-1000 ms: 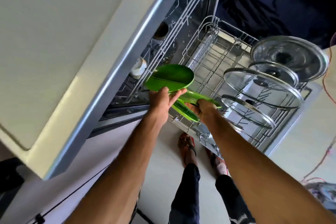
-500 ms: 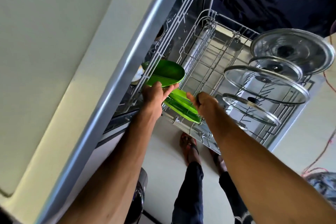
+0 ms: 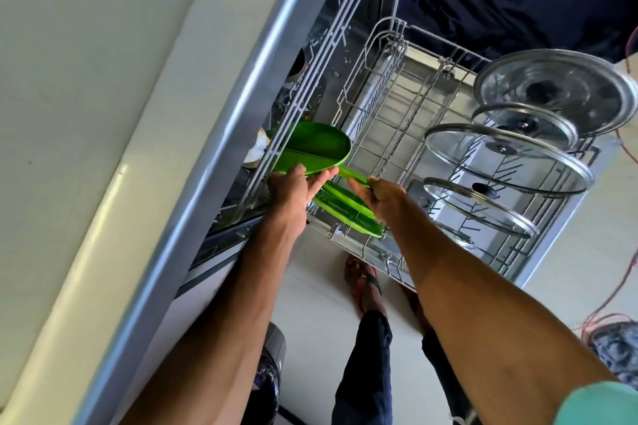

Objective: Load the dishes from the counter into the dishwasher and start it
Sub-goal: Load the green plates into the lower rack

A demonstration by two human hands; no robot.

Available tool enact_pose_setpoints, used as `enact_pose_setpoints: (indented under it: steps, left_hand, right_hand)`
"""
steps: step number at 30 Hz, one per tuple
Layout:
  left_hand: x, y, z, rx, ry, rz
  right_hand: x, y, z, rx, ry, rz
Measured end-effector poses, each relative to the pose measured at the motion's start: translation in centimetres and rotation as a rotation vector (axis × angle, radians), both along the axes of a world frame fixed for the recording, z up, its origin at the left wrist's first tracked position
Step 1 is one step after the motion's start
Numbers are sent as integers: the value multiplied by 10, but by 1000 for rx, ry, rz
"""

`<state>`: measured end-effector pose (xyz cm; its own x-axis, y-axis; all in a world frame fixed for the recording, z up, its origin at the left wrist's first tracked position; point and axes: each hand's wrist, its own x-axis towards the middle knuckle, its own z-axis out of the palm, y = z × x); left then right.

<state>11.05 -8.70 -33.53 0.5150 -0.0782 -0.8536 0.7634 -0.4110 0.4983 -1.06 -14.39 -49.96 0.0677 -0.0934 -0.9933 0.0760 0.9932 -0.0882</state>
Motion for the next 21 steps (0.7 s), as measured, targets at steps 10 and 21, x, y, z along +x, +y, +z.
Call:
enact_pose_setpoints:
  steps: [10,21]
  left_hand:
    - [-17,-2,-17,-80,14,-81]
    - [-32,-14,-38,225,-332,-896]
  right_hand:
    - [-36,-6,61,-305,30,407]
    - [-59,-61,56,-153,-7,345]
